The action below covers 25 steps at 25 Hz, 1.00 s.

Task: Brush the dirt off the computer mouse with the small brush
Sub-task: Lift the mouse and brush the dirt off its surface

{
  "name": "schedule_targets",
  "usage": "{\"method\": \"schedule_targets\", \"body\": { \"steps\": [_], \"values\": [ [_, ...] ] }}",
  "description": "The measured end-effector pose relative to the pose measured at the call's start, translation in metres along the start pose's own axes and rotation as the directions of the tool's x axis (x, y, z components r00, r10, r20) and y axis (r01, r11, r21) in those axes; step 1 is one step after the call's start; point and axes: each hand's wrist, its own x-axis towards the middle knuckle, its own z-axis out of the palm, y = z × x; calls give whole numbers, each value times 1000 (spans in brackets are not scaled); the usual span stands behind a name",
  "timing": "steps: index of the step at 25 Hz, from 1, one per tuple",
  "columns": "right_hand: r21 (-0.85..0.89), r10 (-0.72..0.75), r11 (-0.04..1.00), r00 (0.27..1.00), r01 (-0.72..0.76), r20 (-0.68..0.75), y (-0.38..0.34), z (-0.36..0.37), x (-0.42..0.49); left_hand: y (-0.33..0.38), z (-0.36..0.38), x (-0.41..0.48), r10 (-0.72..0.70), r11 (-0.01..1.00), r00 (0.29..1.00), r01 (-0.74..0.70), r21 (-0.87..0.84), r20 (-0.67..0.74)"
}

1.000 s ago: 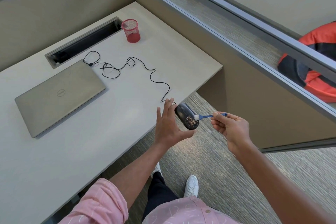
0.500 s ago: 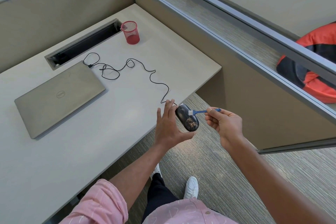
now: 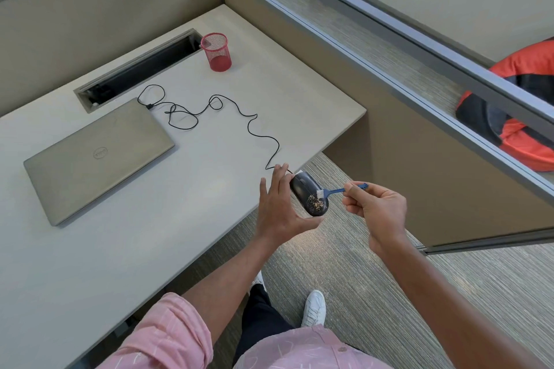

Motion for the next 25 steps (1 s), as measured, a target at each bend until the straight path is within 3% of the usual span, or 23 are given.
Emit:
{"method": "schedule_targets", "body": {
  "steps": [25],
  "values": [
    [-78,-117,990,992,121,49,12,20,-9,7,2,2,5,1000,1000,-4,12,-16]
  ]
}}
